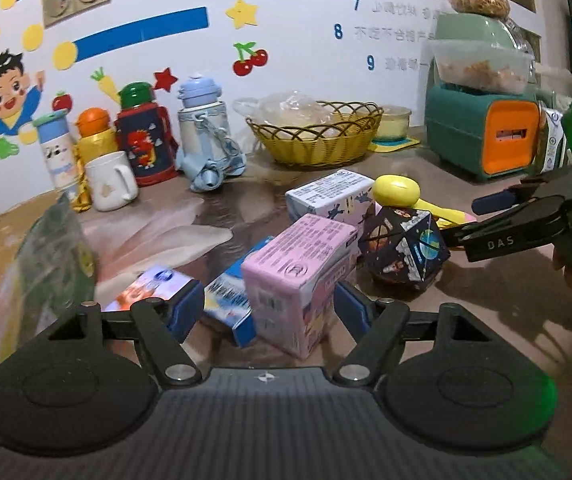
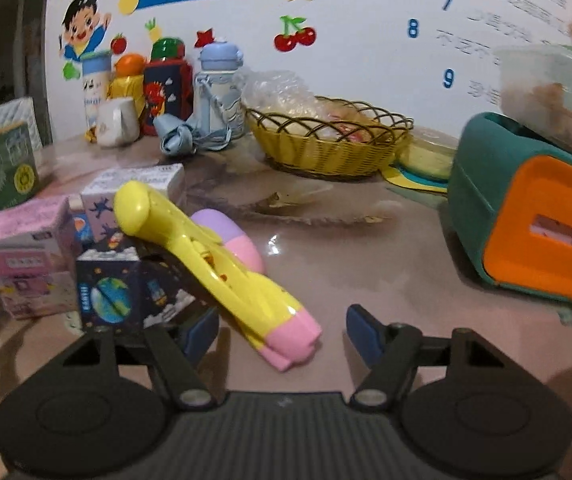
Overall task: Organize rigid objects
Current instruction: 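Grasp the pink card box with the left tool while the right grasps the yellow-pink toy, then lift and carry the pink box and yellow toy over the cardboard box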
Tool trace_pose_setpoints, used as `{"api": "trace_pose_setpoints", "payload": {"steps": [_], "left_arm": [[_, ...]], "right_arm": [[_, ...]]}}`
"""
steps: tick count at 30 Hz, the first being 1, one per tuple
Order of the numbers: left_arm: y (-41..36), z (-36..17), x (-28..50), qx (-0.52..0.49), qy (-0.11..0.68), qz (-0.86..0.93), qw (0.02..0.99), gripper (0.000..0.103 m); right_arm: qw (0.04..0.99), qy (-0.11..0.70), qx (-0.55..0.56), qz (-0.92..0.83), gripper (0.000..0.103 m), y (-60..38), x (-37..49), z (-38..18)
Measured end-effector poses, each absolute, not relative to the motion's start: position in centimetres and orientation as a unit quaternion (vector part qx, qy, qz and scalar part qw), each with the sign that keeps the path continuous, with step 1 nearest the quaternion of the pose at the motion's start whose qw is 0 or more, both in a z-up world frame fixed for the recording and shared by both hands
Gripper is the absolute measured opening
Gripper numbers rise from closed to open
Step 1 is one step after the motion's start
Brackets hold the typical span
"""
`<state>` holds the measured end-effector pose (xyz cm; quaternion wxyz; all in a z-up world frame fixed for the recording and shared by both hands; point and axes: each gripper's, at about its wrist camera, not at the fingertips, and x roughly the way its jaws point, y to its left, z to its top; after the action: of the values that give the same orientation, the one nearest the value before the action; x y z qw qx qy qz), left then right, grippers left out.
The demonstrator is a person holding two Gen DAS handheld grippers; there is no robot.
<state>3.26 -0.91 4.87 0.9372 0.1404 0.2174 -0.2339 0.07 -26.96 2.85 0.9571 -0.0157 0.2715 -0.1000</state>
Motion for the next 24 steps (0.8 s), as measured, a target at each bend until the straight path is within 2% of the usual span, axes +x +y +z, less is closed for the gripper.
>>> {"api": "trace_pose_setpoints", "payload": {"steps": [8, 12, 15, 17, 19, 24], "left_arm": [[-3.2, 3.7, 5.9, 0.155, 0.221, -0.253, 0.929, 0.091], [-4.3, 3.2, 6.7, 0.165, 0.223, -0.251, 0.927, 0.082], [-4.7, 3.1, 7.1, 0.162, 0.230, -0.255, 0.925, 0.064], [-4.8, 3.0, 7.1, 0.164, 0.229, -0.253, 0.926, 0.057], [-4.8, 3.1, 6.9, 0.165, 0.226, -0.247, 0.928, 0.056], [-4.9, 3.0, 6.8, 0.158, 0.226, -0.226, 0.934, 0.055]], "right_arm": [[0.956, 0.281, -0.017, -0.078, 0.074, -27.6, 2.8, 2.0], [0.957, 0.281, -0.015, -0.065, 0.074, -27.6, 3.7, 1.8], [0.958, 0.282, -0.010, -0.050, 0.065, -27.5, 4.2, 1.8], [0.959, 0.280, -0.006, -0.041, 0.051, -27.3, 4.3, 1.9], [0.960, 0.279, 0.000, -0.034, 0.042, -27.1, 4.4, 1.9], [0.961, 0.275, 0.006, -0.026, 0.034, -26.5, 4.3, 1.9]]}}
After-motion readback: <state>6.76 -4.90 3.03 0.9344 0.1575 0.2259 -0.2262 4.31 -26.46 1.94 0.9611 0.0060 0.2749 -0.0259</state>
